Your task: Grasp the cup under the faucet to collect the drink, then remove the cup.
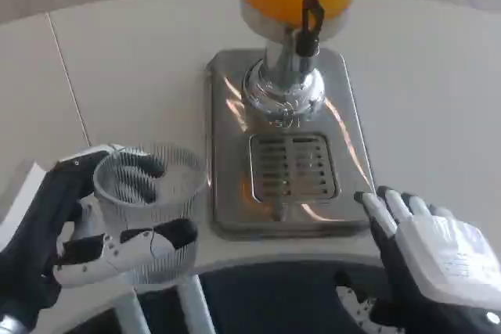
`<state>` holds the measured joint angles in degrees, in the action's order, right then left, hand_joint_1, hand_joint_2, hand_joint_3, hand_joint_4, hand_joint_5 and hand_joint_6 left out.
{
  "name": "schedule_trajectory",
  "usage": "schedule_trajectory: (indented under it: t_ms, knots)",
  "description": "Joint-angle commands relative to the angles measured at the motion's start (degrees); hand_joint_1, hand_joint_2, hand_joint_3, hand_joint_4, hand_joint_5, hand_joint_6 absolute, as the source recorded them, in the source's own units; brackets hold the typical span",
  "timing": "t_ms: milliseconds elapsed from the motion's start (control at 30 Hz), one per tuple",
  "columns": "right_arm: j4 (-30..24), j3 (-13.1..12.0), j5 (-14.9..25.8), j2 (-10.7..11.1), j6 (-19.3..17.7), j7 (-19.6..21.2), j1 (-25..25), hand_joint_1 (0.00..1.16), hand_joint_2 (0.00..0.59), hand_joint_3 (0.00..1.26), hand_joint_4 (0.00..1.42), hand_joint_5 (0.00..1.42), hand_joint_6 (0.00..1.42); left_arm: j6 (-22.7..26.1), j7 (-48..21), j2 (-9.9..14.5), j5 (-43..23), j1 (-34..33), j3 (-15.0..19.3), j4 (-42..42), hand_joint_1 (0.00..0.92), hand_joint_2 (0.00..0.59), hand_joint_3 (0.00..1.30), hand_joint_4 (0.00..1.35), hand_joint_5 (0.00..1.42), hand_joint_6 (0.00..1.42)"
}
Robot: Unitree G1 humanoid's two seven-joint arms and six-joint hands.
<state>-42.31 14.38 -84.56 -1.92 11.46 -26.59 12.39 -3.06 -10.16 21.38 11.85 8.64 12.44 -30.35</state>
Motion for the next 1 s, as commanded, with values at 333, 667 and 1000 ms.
schedule_trajectory:
  t_ms: [333, 667, 1000]
  knots:
    - [-1.2, -0.7, 0.4, 0.8, -0.2, -0.1, 0.3, 0.57, 0.466, 0.08, 0.00, 0.00, 0.00, -0.7, 0.0, 0.0, -0.1, 0.3, 0.1, -1.0, 0.546, 0.038, 0.95, 1.18, 1.41, 1.42]
    - [-0.9, -0.1, -0.2, 1.4, -1.0, 0.0, -0.5, 0.57, 0.465, 0.08, 0.00, 0.00, 0.00, -0.5, 0.0, 0.4, -0.2, 0.0, 0.8, -0.7, 0.546, 0.038, 0.95, 1.18, 1.41, 1.42]
    - [-0.6, -1.6, 3.3, 4.1, -2.1, 0.6, -0.3, 0.57, 0.465, 0.08, 0.00, 0.00, 0.00, -2.8, -0.3, 0.7, 0.6, -1.1, -1.6, 1.6, 0.548, 0.040, 0.95, 1.18, 1.41, 1.42]
